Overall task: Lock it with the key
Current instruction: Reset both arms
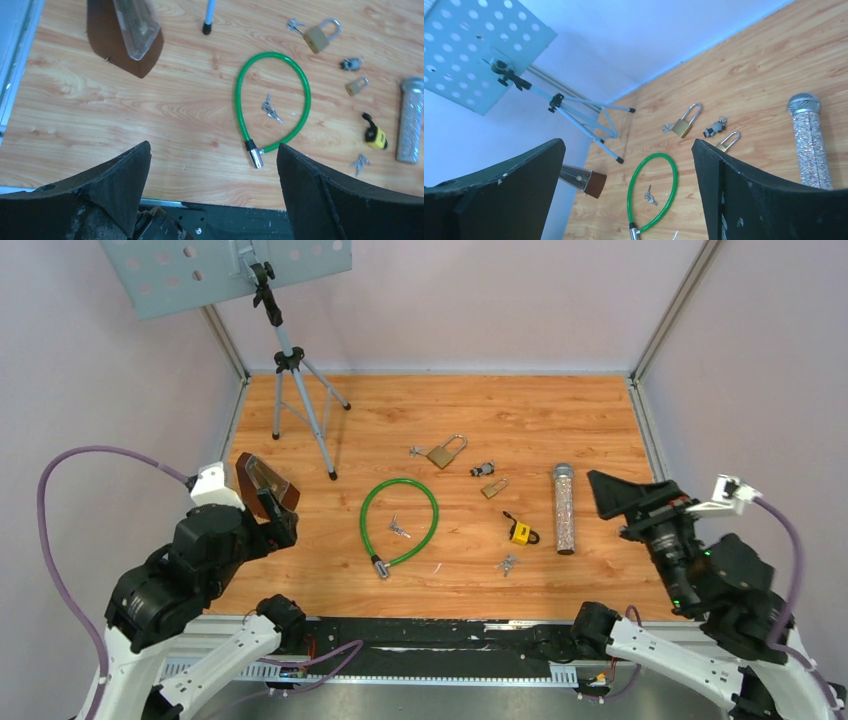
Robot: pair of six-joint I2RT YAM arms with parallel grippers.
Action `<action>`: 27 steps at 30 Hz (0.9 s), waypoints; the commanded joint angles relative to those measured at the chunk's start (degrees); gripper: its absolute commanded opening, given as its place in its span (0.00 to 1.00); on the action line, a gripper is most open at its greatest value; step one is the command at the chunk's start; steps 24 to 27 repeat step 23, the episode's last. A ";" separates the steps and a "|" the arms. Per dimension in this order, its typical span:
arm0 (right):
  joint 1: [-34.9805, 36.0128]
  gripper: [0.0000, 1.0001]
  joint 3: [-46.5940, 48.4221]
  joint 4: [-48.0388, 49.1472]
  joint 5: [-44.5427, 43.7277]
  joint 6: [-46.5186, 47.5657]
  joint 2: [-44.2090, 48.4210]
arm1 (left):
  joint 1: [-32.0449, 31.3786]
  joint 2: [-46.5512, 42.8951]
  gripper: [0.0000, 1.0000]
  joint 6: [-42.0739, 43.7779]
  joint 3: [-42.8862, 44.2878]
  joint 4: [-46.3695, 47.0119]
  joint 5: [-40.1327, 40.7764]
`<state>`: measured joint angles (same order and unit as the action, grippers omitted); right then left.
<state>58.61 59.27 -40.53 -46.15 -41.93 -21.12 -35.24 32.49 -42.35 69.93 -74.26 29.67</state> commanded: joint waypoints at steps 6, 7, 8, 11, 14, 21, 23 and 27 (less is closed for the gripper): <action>-0.16 1.00 9.17 -10.73 -2.74 4.62 6.10 | 0.05 -12.79 1.00 14.11 4.33 7.08 -9.31; -0.16 1.00 10.11 -11.49 -2.92 4.75 6.36 | 0.08 -13.28 1.00 14.85 5.57 6.87 -9.30; -0.16 1.00 11.04 -12.33 -2.97 4.75 6.75 | 0.04 -13.89 1.00 15.11 6.23 6.44 -9.00; -0.14 1.00 12.85 -14.03 -3.18 4.55 8.22 | 0.08 -14.13 1.00 15.45 8.99 5.24 -7.91; -0.14 1.00 13.17 -14.31 -3.11 4.13 10.10 | 0.08 -13.89 1.00 15.55 10.02 4.32 -7.27; -0.16 1.00 12.00 -14.64 -3.12 2.92 11.63 | 0.02 -13.75 1.00 15.32 10.10 4.15 -6.58; -0.16 1.00 11.85 -14.81 -3.09 2.56 11.59 | 0.01 -13.94 1.00 15.06 10.31 4.08 -5.60; -0.16 1.00 11.85 -14.81 -3.09 2.56 11.59 | 0.01 -13.94 1.00 15.06 10.31 4.08 -5.60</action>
